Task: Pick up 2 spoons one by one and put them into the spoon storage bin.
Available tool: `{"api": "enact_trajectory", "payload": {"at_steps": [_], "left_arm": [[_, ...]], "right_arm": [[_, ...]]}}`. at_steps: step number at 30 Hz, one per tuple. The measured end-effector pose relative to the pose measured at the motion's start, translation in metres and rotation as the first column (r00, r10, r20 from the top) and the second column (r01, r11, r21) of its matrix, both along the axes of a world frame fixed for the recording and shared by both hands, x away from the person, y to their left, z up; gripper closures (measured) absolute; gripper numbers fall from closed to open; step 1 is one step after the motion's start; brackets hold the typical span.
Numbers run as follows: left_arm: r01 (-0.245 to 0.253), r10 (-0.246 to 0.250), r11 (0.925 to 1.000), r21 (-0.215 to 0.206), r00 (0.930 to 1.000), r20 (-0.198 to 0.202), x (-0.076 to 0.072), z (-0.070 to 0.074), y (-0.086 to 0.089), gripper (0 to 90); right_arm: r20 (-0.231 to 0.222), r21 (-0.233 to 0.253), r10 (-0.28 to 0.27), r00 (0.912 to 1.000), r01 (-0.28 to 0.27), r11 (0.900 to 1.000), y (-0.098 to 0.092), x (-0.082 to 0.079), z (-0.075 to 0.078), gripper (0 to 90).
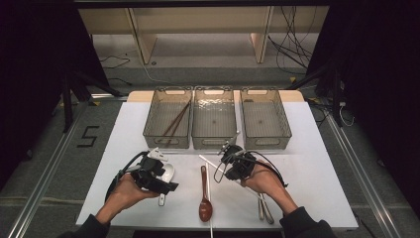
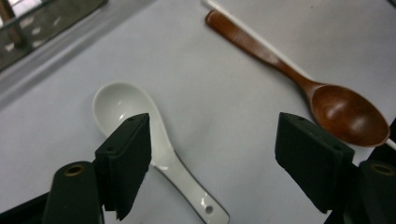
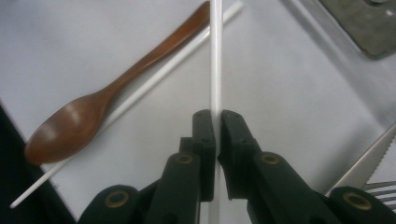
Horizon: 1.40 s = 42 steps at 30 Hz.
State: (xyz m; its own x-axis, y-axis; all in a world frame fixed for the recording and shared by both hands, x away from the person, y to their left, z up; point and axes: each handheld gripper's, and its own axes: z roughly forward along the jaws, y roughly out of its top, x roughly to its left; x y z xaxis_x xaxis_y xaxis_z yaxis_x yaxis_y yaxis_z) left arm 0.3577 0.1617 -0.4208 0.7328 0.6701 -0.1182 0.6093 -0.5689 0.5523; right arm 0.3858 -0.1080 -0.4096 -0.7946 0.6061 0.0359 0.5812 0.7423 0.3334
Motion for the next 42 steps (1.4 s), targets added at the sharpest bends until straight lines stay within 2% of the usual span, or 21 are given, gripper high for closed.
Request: {"api": "enact_trajectory", "payload": {"at_steps": [3,5,10,14,17,18,20,21,26,28,31,32,33,39,42], "left_arm": [[0.052,-0.052,0.9986,-0.012,0.9983,0.027,0.001,0.004,-0.01,25.6],[0.094,-0.094,0.9956,0.004,0.9941,0.055,0.003,0.006,-0.017,25.6],[0.166,-0.169,0.9852,0.041,0.9833,0.068,0.007,0.002,-0.032,25.4],[0.231,-0.236,0.9701,0.074,0.9701,0.059,0.007,0.0,-0.04,25.6],[0.266,-0.272,0.9599,0.088,0.9608,0.056,0.006,-0.002,-0.044,26.5],[0.281,-0.286,0.9549,0.097,0.9567,0.052,0.006,-0.002,-0.045,27.1],[0.305,-0.312,0.9463,0.107,0.949,0.049,0.005,-0.002,-0.048,28.3],[0.309,-0.316,0.9449,0.108,0.9475,0.05,0.005,-0.002,-0.049,28.9],[0.366,-0.372,0.9246,0.104,0.9274,0.039,0.002,-0.003,-0.054,33.6],[0.388,-0.393,0.9158,0.105,0.919,0.034,0.001,-0.004,-0.055,36.5],[0.406,-0.411,0.9078,0.105,0.9108,0.035,-0.001,-0.004,-0.056,41.0],[0.413,-0.419,0.9045,0.107,0.9075,0.037,-0.001,-0.004,-0.056,42.8],[0.421,-0.427,0.9007,0.106,0.9036,0.035,-0.001,-0.004,-0.056,45.0],[0.474,-0.48,0.8737,0.11,0.8769,0.032,-0.003,-0.005,-0.057,58.0],[0.497,-0.502,0.8614,0.106,0.8649,0.022,-0.004,-0.005,-0.057,65.0]], "right_arm": [[0.001,-0.006,0.057,0.9984,-0.057,0.998,0.003,-0.009,0.003,85.7],[0.001,-0.012,0.083,0.9965,-0.083,0.996,0.006,-0.015,0.004,85.7],[-0.004,-0.008,0.142,0.9898,-0.142,0.99,0.014,-0.027,0.005,85.7],[-0.018,-0.005,0.179,0.9836,-0.179,0.984,0.02,-0.035,0.008,85.7],[-0.004,-0.002,0.22,0.9754,-0.22,0.975,0.024,-0.039,0.01,85.7],[-0.007,0.0,0.217,0.9761,-0.217,0.976,0.025,-0.04,0.011,85.6],[-0.009,0.003,0.236,0.9717,-0.236,0.972,0.027,-0.043,0.012,85.7],[0.005,0.007,0.26,0.9656,-0.26,0.966,0.027,-0.043,0.011,85.6],[0.013,0.022,0.3,0.9537,-0.301,0.954,0.03,-0.048,0.014,85.6],[0.008,0.023,0.305,0.9525,-0.305,0.952,0.031,-0.05,0.015,85.6],[0.013,0.025,0.321,0.9469,-0.321,0.947,0.031,-0.05,0.016,85.6],[0.013,0.03,0.319,0.9477,-0.319,0.947,0.031,-0.051,0.016,85.6],[0.016,0.03,0.337,0.9413,-0.338,0.941,0.031,-0.051,0.016,85.6],[0.019,0.038,0.346,0.938,-0.347,0.937,0.032,-0.053,0.017,85.5],[0.024,0.038,0.361,0.9321,-0.362,0.931,0.032,-0.053,0.017,85.5]]}}
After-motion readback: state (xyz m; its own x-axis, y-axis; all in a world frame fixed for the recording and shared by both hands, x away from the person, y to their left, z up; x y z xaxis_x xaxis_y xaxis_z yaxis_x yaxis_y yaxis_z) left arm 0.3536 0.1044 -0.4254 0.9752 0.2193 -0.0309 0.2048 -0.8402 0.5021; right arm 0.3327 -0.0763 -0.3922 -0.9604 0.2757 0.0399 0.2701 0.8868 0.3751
